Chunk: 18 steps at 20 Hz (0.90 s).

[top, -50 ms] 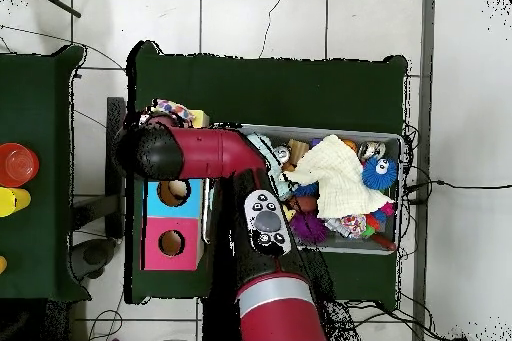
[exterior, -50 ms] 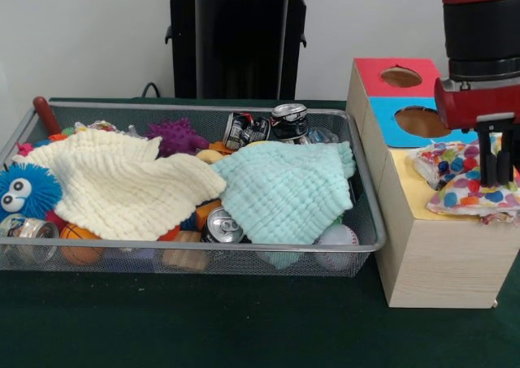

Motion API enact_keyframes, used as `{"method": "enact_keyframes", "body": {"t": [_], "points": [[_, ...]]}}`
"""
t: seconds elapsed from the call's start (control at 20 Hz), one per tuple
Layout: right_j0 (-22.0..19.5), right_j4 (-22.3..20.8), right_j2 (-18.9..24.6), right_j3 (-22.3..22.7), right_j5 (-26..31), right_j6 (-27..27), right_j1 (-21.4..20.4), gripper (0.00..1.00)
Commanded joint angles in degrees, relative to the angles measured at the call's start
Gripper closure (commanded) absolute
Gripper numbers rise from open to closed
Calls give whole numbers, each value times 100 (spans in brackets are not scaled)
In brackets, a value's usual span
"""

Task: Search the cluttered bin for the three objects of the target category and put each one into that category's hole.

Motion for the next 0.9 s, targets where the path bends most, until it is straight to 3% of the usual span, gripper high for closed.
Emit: {"method": "enact_keyframes", "body": {"t": [0.05, 0.9], "points": [[-244, -248, 524, 418, 783, -143, 346, 100], [-207, -125, 481, 119, 2026, -59, 643, 100]]}}
